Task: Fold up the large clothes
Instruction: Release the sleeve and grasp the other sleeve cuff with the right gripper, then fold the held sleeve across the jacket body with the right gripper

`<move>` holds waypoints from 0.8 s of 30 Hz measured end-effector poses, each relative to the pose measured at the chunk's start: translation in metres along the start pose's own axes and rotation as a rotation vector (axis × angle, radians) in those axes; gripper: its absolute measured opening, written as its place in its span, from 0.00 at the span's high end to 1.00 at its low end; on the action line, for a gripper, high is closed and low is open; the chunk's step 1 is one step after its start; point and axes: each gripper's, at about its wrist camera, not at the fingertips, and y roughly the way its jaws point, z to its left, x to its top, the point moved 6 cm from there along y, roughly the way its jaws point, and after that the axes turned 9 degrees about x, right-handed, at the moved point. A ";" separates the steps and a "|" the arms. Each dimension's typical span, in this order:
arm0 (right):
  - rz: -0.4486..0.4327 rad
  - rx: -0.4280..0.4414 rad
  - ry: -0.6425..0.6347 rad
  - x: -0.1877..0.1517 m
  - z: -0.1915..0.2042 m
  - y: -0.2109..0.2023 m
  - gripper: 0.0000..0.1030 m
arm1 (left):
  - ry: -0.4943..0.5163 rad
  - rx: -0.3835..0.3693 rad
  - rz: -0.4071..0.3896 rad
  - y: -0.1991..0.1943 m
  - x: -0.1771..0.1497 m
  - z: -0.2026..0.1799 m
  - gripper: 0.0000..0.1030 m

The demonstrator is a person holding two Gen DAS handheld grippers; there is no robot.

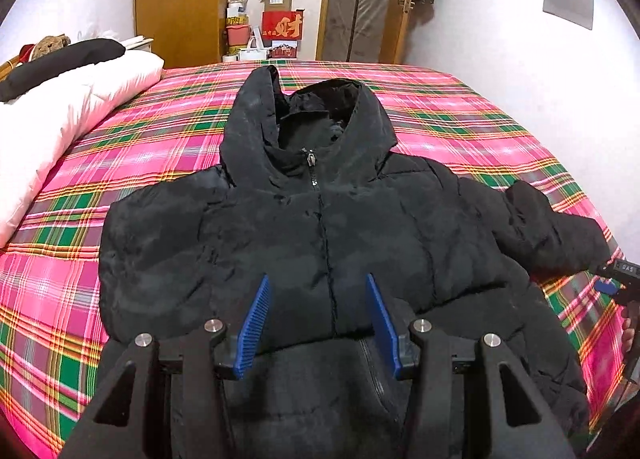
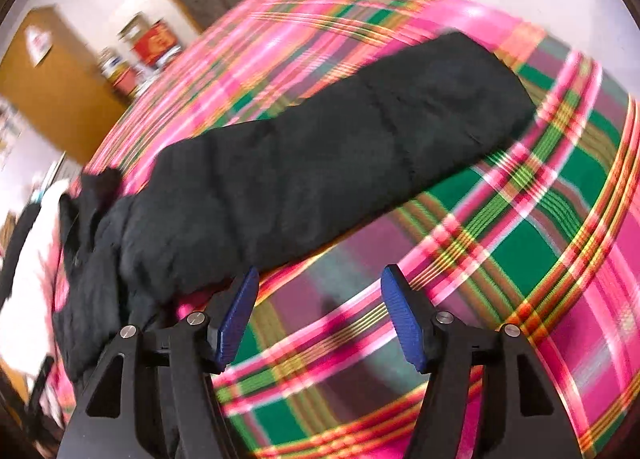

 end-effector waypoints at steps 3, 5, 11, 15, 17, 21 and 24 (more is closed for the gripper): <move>-0.014 -0.008 0.055 0.011 -0.017 0.010 0.38 | -0.013 0.005 0.010 0.006 0.001 0.004 0.50; -0.033 0.000 0.096 0.020 -0.027 0.016 0.38 | -0.016 0.011 0.020 0.009 -0.001 0.007 0.50; -0.106 0.048 0.140 0.044 -0.040 0.021 0.38 | -0.024 0.030 0.039 0.016 -0.003 0.013 0.50; -0.139 0.081 0.180 0.055 -0.049 0.022 0.38 | -0.011 0.044 0.061 0.025 -0.008 0.012 0.50; -0.146 0.076 0.180 0.059 -0.049 0.021 0.42 | -0.004 0.050 0.072 0.029 -0.009 0.011 0.50; -0.155 0.042 0.198 0.064 -0.052 0.017 0.83 | 0.004 0.054 0.090 0.034 -0.012 0.011 0.50; -0.186 0.064 0.180 0.066 -0.038 0.001 0.88 | -0.004 0.059 0.098 0.036 -0.012 0.013 0.50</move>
